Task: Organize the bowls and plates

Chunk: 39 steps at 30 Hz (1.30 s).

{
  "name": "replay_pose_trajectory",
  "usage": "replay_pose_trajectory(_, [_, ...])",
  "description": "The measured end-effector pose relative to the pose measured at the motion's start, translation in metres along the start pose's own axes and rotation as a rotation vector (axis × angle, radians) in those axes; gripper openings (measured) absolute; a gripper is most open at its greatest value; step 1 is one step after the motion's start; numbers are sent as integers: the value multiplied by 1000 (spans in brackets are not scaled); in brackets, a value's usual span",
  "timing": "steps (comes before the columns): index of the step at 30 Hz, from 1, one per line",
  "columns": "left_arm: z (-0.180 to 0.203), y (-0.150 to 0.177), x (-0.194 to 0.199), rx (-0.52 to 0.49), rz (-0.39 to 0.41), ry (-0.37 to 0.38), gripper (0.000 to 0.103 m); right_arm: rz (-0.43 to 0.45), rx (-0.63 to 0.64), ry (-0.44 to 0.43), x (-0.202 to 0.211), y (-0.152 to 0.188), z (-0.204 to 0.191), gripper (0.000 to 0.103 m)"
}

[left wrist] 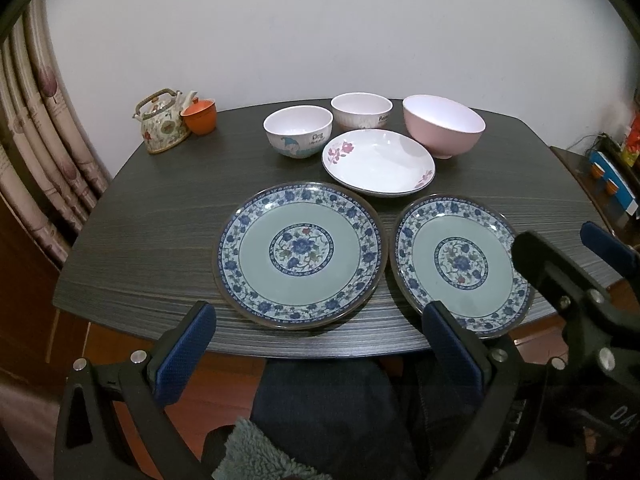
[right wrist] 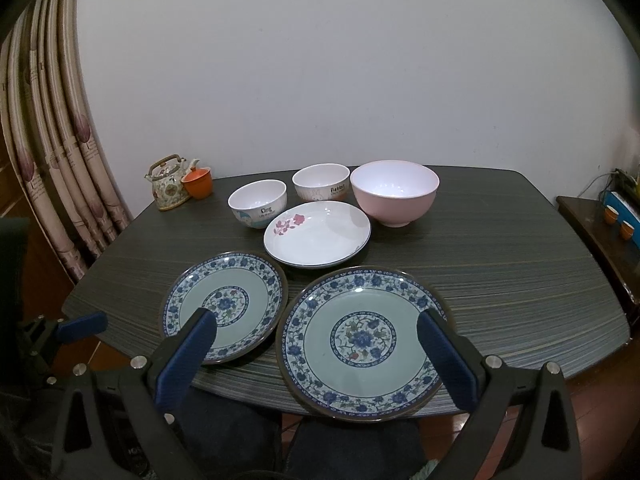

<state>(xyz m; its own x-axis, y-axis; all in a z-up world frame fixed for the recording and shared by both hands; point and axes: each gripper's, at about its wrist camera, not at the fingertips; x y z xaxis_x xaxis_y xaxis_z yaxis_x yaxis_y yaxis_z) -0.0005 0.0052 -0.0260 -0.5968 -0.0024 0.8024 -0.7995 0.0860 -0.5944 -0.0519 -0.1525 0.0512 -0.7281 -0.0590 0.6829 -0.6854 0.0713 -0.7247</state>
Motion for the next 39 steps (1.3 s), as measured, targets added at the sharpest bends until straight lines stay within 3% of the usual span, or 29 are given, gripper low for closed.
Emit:
replay_pose_trajectory(9, [-17,-4,-11,63,-61,30,101,-36,-14,-23,-7,-7,7,103])
replay_pose_trajectory(22, [-71,-22,-31,219,-149,83,99,-262,16,-326,-64,-36,-3,102])
replay_pose_trajectory(26, [-91,-30,-45,267,-201,116,92,-327,1,-388,-92,-48,-7,95])
replay_pose_trajectory(34, [-138,-42,-79,444,-316,217,80,-496,-39,-447,-157,-64,-11,93])
replay_pose_trajectory(39, [-159,-40,-98,548,-364,253,57,-563,-71,-441,-192,-67,-12,91])
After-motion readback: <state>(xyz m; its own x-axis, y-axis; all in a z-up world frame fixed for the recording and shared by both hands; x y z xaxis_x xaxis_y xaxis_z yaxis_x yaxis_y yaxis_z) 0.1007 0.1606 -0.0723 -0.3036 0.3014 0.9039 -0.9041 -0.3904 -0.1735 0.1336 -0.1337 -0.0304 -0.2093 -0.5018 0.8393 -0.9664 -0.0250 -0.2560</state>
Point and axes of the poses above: each gripper's, at about its wrist camera, not at the fingertips, and x roughly against the way its jaws point, z to its right, y to its underside, and after that the axes turned 2 degrees about -z, right-handed
